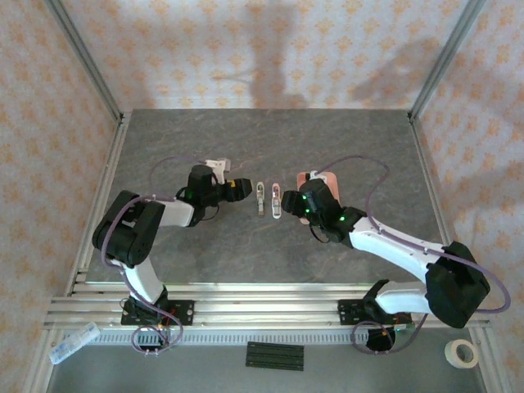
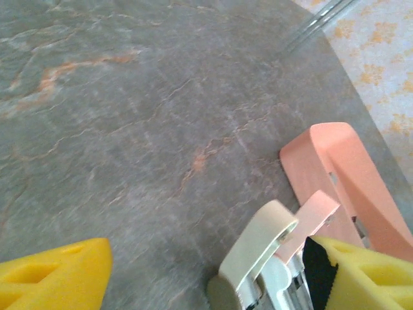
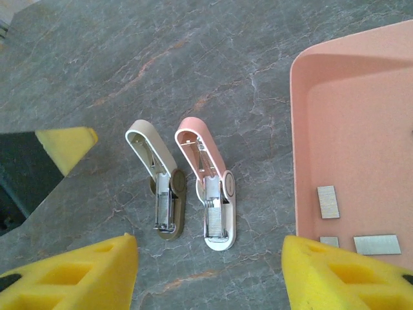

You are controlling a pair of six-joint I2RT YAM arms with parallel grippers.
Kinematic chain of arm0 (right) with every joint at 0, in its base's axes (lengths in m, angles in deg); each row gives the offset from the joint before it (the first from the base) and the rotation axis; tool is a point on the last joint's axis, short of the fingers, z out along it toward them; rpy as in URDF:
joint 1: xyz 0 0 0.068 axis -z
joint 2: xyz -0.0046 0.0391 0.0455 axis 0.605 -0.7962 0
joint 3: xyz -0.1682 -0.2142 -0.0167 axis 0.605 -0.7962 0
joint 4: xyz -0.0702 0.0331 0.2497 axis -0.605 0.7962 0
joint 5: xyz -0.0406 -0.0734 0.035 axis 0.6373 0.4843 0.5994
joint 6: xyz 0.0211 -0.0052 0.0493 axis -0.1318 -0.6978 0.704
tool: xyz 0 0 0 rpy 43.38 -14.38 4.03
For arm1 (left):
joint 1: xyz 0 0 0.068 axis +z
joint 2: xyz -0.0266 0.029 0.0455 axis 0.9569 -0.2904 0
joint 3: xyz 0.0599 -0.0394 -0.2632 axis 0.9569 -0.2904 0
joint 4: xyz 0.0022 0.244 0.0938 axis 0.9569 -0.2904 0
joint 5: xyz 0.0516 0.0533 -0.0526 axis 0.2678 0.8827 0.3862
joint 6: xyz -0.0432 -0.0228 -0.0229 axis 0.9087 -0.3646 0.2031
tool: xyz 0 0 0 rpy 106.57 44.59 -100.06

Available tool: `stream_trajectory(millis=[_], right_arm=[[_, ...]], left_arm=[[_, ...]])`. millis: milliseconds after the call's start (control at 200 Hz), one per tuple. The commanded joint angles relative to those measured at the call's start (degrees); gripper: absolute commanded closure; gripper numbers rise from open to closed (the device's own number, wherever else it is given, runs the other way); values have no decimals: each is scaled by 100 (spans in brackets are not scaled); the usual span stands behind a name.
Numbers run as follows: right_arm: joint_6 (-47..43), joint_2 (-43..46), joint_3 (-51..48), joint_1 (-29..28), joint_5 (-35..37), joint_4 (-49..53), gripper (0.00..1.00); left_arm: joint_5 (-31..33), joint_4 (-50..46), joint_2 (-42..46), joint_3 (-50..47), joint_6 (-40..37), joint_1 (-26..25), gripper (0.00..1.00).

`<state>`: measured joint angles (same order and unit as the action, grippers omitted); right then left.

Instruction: Load the staples into the stapler

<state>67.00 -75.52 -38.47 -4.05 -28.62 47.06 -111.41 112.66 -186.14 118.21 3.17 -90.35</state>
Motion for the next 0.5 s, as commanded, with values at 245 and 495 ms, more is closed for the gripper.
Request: stream_trajectory(millis=[245,495], right_arm=[[-136,-54,49,49,-186,-104,39],[-132,-90,52,50,-259,-137,39]], left_arm=[[-1147,181,-488,750,36,7,22],[-1425,-439,-651,1123,-575,-102,25]])
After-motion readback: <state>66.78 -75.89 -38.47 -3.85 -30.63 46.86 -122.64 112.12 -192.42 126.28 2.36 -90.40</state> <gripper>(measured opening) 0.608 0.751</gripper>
